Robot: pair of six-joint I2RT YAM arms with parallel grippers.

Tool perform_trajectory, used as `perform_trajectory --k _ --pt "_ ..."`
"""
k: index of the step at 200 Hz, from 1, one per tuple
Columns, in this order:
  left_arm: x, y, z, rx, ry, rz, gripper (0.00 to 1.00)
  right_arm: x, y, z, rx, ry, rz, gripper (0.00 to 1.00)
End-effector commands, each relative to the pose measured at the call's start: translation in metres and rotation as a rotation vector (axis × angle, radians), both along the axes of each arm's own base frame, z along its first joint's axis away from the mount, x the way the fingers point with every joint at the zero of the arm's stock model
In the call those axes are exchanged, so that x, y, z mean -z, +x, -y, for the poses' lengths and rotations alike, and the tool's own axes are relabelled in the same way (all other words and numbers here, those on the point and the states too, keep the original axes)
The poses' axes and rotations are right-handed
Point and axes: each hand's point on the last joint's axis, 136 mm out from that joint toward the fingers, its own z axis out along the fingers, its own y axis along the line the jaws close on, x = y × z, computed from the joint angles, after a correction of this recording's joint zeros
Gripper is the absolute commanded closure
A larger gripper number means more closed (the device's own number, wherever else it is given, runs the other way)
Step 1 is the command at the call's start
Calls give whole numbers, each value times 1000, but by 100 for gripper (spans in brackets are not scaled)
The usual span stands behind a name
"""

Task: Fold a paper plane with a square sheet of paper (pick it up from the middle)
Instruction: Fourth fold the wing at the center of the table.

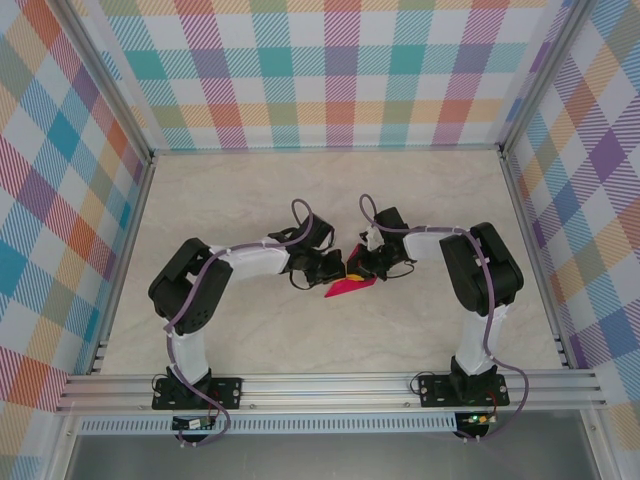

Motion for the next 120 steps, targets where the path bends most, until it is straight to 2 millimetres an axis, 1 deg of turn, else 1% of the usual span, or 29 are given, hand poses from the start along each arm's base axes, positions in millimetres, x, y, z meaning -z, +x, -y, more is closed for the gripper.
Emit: perform_trajectory --k 1,31,44,48,64,120 --pt "17 -7 -13 5 67 -44 97 31 -9 15 8 -102 -43 95" --pt "25 -15 -19 11 85 -71 97 33 -9 16 11 -108 -49 95" --pt "27 -15 -21 12 98 -66 97 34 -9 16 14 -113 -53 95" --pt "31 -19 -26 12 121 -85 98 34 -9 16 14 -113 -54 95" --pt "36 -22 -32 11 153 -93 98 36 -9 18 16 -122 -56 95" --pt "48 -32 -46 6 212 -128 98 38 -9 19 21 -137 -67 95"
